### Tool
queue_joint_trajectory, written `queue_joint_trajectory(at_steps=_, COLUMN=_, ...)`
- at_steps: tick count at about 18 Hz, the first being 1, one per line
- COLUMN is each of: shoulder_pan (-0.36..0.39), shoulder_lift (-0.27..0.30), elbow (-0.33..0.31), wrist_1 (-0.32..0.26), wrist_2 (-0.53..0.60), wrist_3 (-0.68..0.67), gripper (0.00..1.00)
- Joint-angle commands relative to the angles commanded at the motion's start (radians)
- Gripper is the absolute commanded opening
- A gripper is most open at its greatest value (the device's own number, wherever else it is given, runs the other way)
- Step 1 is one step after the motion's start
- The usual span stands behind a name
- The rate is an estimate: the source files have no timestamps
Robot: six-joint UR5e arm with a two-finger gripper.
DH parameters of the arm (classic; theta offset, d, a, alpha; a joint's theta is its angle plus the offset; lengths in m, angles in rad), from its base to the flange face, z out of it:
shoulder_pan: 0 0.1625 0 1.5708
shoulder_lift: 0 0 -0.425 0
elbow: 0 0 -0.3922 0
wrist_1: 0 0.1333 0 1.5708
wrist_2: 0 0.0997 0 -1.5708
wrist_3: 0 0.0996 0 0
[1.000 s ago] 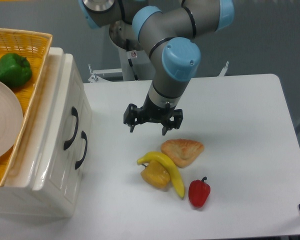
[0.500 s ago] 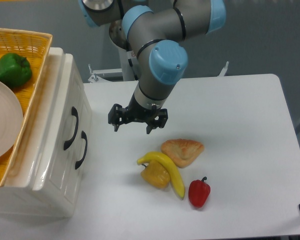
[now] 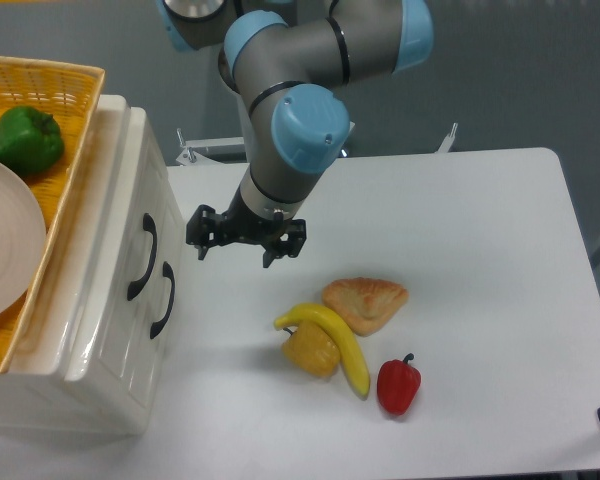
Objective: Slide open the top white drawer
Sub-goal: 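Lower the gripper toward the upper drawer's black handle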
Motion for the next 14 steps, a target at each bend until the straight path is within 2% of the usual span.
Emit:
queue_joint_trajectory(at_steps=8, shoulder_pan=-0.014, shoulder_lift=0.002, elbow=0.0, wrist_1=-0.003, wrist_2=-0.017, wrist_3=-0.002, gripper=1.0)
queue_joint_trajectory(at_steps=14, shoulder_pan=-0.014, shoulder_lift=-0.003, elbow=-0.002, wrist_1=-0.002, wrist_2=-0.026, wrist_3=-0.072, gripper=1.0)
